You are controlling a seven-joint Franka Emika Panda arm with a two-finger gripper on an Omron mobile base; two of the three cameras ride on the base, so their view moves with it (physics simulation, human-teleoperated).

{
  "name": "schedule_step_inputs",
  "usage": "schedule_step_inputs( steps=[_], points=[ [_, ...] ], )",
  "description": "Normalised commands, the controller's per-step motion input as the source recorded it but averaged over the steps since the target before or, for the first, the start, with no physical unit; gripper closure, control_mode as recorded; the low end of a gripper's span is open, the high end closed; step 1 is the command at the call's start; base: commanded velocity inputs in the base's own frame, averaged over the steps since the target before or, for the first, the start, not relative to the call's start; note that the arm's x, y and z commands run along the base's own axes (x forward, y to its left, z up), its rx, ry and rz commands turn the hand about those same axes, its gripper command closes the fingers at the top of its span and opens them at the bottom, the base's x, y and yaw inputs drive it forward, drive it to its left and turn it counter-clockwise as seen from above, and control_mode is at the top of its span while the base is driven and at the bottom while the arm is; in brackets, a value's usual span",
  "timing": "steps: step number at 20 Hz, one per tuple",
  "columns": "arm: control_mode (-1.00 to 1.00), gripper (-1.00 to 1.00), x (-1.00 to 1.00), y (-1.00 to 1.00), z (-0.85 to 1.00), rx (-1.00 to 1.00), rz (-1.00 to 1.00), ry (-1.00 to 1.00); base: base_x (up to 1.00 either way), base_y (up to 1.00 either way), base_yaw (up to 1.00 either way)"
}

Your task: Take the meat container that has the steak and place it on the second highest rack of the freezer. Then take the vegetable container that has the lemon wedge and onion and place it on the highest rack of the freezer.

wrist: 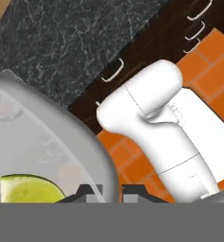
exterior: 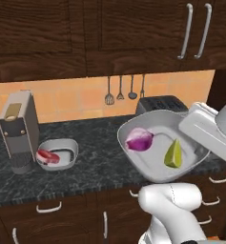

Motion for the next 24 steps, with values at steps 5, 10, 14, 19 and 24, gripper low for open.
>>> schedule_step_inputs(
  steps=[5,10,14,19,24],
  points=[
    [1.00,1.00,0.00,0.00,0.00,0.00,0.00,0.00,-0.94,0.40,-0.35],
    [1.00,1.00,0.00,0.00,0.00,0.00,0.00,0.00,-0.57,0.25,-0.82],
    [1.00,1.00,0.00,0.00,0.00,0.00,0.00,0.00,-0.58,0.16,-0.85],
    [1.00,1.00,0.00,0.00,0.00,0.00,0.00,0.00,-0.57,0.04,-0.85],
    [1.00,1.00,0.00,0.00,0.00,0.00,0.00,0.00,-0.16,-0.16,-0.84]
  ],
)
